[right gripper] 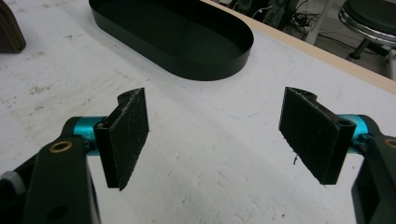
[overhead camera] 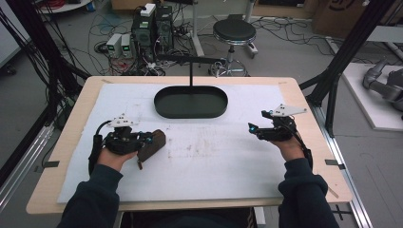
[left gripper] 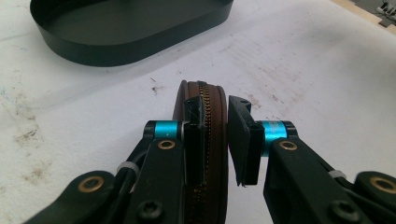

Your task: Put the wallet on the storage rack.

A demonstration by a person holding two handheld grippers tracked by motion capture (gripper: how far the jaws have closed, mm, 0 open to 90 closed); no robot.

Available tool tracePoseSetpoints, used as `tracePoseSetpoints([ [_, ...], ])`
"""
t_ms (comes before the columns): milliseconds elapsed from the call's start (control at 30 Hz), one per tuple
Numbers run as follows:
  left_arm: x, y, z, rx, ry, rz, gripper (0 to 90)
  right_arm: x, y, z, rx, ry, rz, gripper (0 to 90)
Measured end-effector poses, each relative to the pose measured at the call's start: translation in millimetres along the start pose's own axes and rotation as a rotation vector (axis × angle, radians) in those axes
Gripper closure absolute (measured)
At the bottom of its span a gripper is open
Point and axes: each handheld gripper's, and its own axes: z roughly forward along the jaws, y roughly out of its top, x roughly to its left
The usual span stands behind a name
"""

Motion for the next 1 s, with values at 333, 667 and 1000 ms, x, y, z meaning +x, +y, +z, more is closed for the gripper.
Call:
tracePoseSetpoints([
  [333, 5.0, -3.7, -1.3, -0.04, -0.059, -0.027, 69.9, -0.5, 0.0, -0.3, -0.001, -0.001, -0.002, 24.6],
  [667, 6.7, -5.1, -2.0, -0.054, -0.069, -0.027, 67.1, -0.6, 0.1, -0.3, -0.001, -0.001, 0.001, 24.6],
  [1000, 3.3, -6.8, -2.6, -0.121, -0.022, 0.025, 53.6, -0.5, 0.0, -0.2, 0.0, 0.0, 0.0, 24.6],
])
